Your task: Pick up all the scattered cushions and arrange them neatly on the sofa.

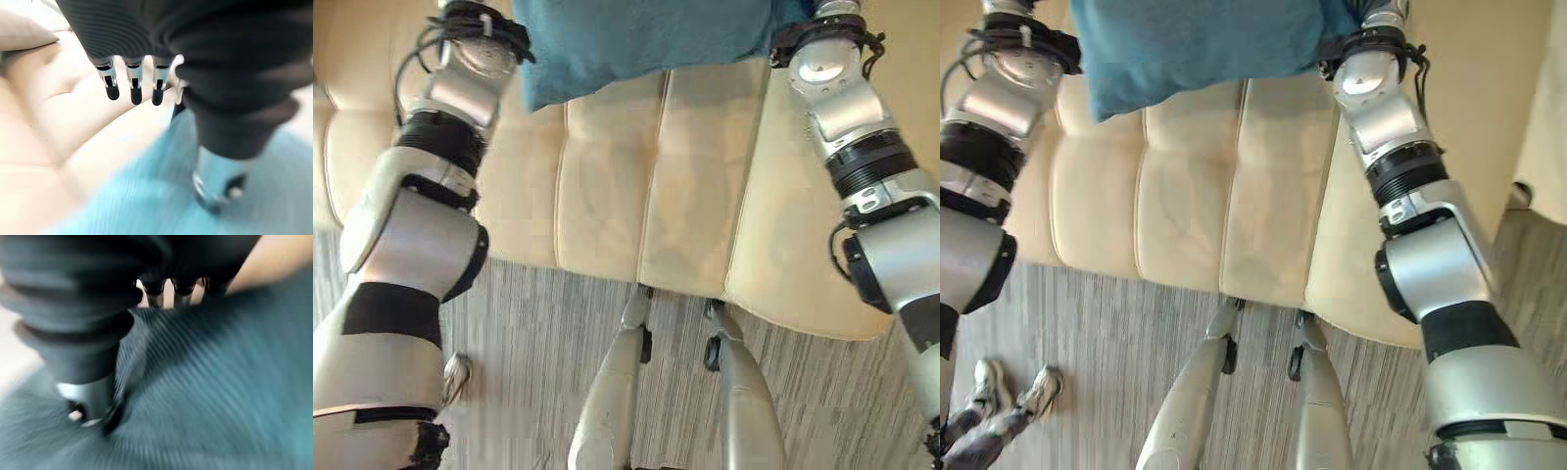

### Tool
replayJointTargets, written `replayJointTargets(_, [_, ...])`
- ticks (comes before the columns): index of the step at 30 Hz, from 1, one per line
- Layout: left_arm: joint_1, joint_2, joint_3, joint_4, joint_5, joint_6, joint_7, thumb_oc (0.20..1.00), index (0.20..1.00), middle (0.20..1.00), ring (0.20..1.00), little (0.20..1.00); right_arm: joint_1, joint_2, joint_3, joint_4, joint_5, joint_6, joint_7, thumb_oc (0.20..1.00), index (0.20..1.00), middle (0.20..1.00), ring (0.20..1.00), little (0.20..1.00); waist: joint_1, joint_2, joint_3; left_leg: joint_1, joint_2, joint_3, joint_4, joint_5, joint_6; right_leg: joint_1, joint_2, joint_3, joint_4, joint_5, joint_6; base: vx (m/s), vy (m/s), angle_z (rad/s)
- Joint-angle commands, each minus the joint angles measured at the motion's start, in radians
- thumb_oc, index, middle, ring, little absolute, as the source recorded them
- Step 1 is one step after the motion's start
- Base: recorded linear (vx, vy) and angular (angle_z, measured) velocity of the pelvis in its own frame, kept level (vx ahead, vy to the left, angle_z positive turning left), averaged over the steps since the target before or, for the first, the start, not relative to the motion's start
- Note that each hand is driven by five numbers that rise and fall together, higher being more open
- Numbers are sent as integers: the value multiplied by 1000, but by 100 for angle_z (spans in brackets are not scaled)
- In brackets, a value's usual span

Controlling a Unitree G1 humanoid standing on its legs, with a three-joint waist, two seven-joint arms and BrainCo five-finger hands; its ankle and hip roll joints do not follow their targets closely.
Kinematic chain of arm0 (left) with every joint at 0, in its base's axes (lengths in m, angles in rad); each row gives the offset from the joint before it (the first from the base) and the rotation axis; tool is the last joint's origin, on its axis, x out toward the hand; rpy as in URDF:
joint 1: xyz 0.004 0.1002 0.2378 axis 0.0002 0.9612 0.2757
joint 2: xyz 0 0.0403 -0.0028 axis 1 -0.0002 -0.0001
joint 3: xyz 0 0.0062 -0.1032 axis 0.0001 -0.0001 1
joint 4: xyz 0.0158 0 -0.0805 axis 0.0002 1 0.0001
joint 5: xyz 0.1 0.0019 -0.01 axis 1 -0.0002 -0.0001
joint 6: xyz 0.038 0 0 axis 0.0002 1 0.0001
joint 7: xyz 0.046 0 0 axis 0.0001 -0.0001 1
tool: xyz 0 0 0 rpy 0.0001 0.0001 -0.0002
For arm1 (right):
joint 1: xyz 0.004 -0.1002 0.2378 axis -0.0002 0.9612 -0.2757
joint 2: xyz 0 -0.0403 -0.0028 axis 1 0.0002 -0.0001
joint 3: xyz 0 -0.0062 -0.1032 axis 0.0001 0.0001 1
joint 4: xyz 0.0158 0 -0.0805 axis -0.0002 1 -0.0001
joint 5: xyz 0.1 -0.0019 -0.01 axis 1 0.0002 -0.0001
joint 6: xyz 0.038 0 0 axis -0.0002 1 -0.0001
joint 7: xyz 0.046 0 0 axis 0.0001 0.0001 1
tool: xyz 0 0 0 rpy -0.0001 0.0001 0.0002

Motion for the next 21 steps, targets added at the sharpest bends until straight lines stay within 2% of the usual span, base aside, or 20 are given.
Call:
replayJointTargets(1, [106, -22, 67, -110, -23, -31, -45, 1000, 1000, 1000, 1000, 1000, 60, 121, -71, -145, 82, -26, 74, 1000, 1000, 1000, 1000, 1000, -6, -76, -94, 77, -63, 46, 31, -141, -19, 65, -28, 39, -154, 67, 96, -6, -43, 25])
replayJointTargets(5, [324, 6, 184, -172, -57, -45, -82, 1000, 1000, 1000, 1000, 1000, 233, 131, -83, -231, 56, -29, 133, 1000, 1000, 1000, 1000, 1000, -25, -90, -76, 92, -60, 55, 27, -144, -19, 75, -21, 44, -162, 71, 92, -32, 2, 32])
replayJointTargets(8, [557, 64, 304, -435, -51, -102, -80, 1000, 1000, 1000, 1000, 1000, 389, 38, -147, -393, -1, -48, 170, 1000, 1000, 1000, 1000, 1000, -24, -97, -71, 142, -64, 61, 26, -156, -20, 123, -16, 38, -174, 69, 90, -46, 16, -5])
replayJointTargets(9, [772, 69, 427, -609, -59, -134, -98, 1000, 1000, 1000, 1000, 1000, 547, -18, -234, -530, -35, -61, 203, 1000, 1000, 1000, 1000, 1000, -23, -102, -80, 189, -65, 66, 17, -166, -22, 173, -15, 31, -188, 66, 90, -21, 15, -16])
replayJointTargets(10, [780, 68, 431, -615, -57, -131, -97, 1000, 1000, 1000, 1000, 1000, 552, -18, -233, -535, -36, -59, 203, 1000, 1000, 1000, 1000, 1000, -24, -101, -82, 191, -65, 66, 16, -166, -22, 175, -15, 31, -189, 67, 90, -14, 18, -33])
replayJointTargets(11, [861, 56, 473, -670, -67, -145, -114, 1000, 1000, 1000, 1000, 1000, 621, -43, -270, -592, -50, -70, 222, 1000, 1000, 1000, 1000, 1000, -25, -105, -85, 209, -67, 69, 16, -171, -22, 193, -14, 31, -191, 66, 90, 18, 9, -30])
replayJointTargets(12, [1028, 35, 553, -772, -56, -146, -139, 1000, 1000, 1000, 1000, 1000, 773, -63, -339, -700, -87, -71, 256, 1000, 1000, 1000, 1000, 1000, -27, -110, -98, 248, -68, 72, 13, -182, -19, 236, -14, 30, -201, 64, 91, 23, 12, -31])
replayJointTargets(16, [1432, -90, 667, -855, -7, -110, -277, 1000, 1000, 1000, 1000, 1000, 1228, -40, -517, -895, -147, -88, 400, 1000, 1000, 1000, 1000, 1000, -51, -135, -148, 368, -77, 87, 15, -213, -2, 369, -28, 18, -210, 55, 98, 64, 29, -6])
replayJointTargets(17, [1536, -135, 697, -814, 6, -87, -308, 1000, 1000, 1000, 1000, 1000, 1359, -25, -551, -891, -173, -91, 435, 1000, 1000, 1000, 1000, 1000, -63, -139, -168, 418, -75, 93, 15, -227, 2, 420, -30, 13, -207, 43, 101, 93, 56, -6])
replayJointTargets(18, [1584, -145, 707, -803, 27, -72, -326, 1000, 1000, 1000, 1000, 1000, 1419, -15, -570, -885, -186, -78, 457, 1000, 1000, 1000, 1000, 1000, -69, -140, -179, 436, -74, 96, 19, -233, 5, 442, -31, 11, -207, 40, 102, 85, 90, -9])
replayJointTargets(20, [1726, -213, 731, -686, 69, -24, -384, 1000, 1000, 1000, 1000, 1000, 1589, 41, -575, -758, -229, -45, 518, 1000, 1000, 1000, 1000, 1000, -87, -141, -233, 518, -66, 109, 21, -253, 13, 514, -35, 17, -215, 35, 109, 68, 133, -26])
replayJointTargets(21, [1745, -224, 731, -652, 81, -15, -396, 1000, 1000, 1000, 1000, 1000, 1607, 50, -563, -706, -245, -41, 520, 1000, 1000, 1000, 1000, 1000, -93, -143, -253, 531, -65, 115, 19, -252, 14, 522, -37, 21, -219, 40, 112, 36, 92, -34])
